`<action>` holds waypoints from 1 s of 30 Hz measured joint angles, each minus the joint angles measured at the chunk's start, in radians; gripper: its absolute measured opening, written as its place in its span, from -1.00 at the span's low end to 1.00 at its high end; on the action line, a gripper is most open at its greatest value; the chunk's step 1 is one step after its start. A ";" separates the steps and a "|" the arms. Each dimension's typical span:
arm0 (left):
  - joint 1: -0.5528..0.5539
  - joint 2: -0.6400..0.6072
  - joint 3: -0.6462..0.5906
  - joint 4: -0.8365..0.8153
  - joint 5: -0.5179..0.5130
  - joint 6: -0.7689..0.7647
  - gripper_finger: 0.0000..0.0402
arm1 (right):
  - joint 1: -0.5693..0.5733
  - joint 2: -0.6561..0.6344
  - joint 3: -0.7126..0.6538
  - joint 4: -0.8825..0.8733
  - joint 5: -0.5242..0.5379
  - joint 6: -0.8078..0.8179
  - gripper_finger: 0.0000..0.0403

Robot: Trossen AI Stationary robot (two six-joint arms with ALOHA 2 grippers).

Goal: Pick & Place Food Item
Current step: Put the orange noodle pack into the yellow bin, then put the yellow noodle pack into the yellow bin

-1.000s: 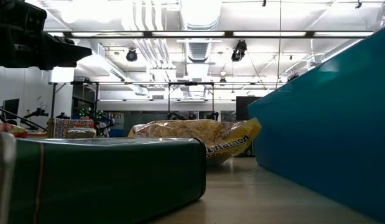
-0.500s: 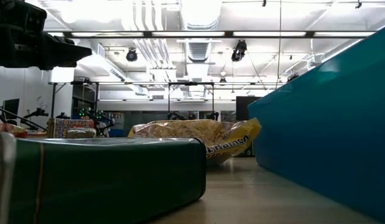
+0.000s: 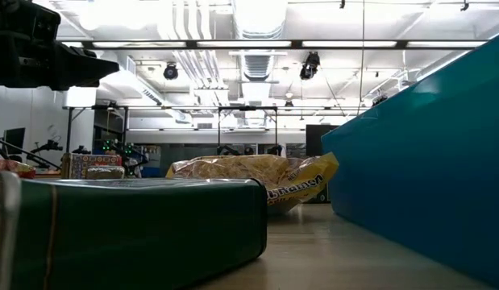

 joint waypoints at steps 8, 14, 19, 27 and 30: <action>0.000 0.000 0.000 0.000 0.000 0.000 -1.00 | 0.005 0.000 -0.088 0.036 -0.006 0.056 -0.95; 0.000 0.000 0.000 0.000 0.000 0.000 -1.00 | 0.005 0.000 -0.128 0.076 -0.006 0.055 -0.95; 0.000 0.000 0.000 0.000 0.000 0.000 -1.00 | 0.005 0.000 -0.149 0.076 0.008 0.055 -0.85; 0.000 0.000 0.000 0.000 0.000 0.000 -1.00 | 0.005 0.000 -0.149 0.083 0.029 0.030 -0.29; 0.000 0.000 0.000 0.000 0.000 0.000 -1.00 | 0.005 0.000 -0.149 0.083 0.029 0.024 -0.12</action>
